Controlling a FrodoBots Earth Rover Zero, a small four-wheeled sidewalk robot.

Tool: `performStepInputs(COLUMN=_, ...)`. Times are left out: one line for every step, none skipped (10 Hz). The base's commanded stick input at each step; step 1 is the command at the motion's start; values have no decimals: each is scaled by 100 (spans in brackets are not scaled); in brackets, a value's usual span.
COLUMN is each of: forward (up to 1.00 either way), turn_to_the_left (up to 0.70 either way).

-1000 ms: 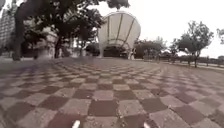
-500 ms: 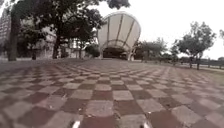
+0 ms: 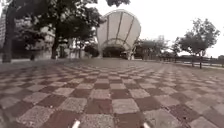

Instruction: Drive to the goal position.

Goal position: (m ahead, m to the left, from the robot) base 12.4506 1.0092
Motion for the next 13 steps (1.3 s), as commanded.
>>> performStepInputs(forward=70, turn_to_the_left=0)
performStepInputs(forward=70, turn_to_the_left=0)
performStepInputs(forward=70, turn_to_the_left=0)
performStepInputs(forward=70, turn_to_the_left=2)
performStepInputs(forward=70, turn_to_the_left=10)
performStepInputs(forward=70, turn_to_the_left=19)
performStepInputs(forward=70, turn_to_the_left=27)
performStepInputs(forward=70, turn_to_the_left=0)
performStepInputs(forward=70, turn_to_the_left=0)
performStepInputs(forward=70, turn_to_the_left=0)
performStepInputs(forward=70, turn_to_the_left=0)
performStepInputs(forward=70, turn_to_the_left=0)
performStepInputs(forward=70, turn_to_the_left=0)
